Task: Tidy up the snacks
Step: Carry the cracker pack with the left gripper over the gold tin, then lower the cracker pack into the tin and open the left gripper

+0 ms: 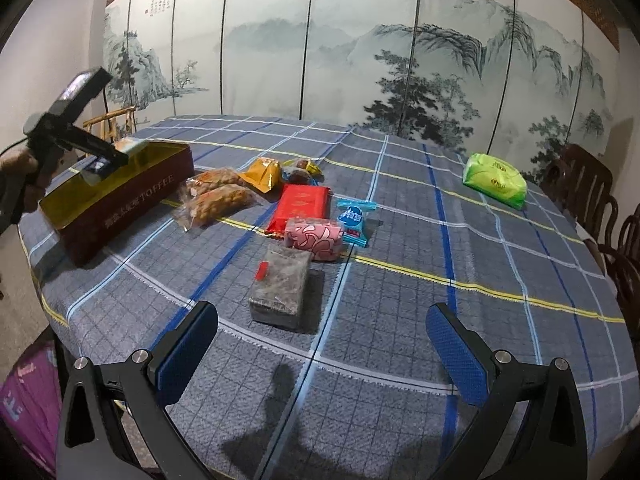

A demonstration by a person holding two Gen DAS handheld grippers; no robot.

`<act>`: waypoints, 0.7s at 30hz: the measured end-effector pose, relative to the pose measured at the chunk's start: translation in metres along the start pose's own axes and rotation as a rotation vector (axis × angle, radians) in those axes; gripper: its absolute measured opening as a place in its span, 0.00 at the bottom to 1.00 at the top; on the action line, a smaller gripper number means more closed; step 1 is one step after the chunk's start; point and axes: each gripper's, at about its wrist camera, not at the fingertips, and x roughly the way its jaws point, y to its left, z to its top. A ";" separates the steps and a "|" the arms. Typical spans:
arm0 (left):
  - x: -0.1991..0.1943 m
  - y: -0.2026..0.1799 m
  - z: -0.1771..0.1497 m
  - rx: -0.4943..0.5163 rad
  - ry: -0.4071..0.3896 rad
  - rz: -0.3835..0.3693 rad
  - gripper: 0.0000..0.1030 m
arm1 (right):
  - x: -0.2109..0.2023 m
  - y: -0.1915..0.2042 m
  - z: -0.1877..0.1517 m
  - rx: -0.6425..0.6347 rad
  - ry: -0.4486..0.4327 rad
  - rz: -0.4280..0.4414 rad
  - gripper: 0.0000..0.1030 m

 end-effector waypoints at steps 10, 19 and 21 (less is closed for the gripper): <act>0.029 -0.003 0.011 0.025 0.072 0.005 0.45 | 0.017 -0.005 0.007 0.026 0.034 0.011 1.00; 0.039 -0.002 0.015 0.038 0.098 0.003 0.45 | 0.034 0.007 0.024 0.011 0.050 0.048 1.00; 0.039 -0.002 0.015 0.039 0.098 0.004 0.45 | 0.040 0.008 0.026 0.017 0.064 0.056 1.00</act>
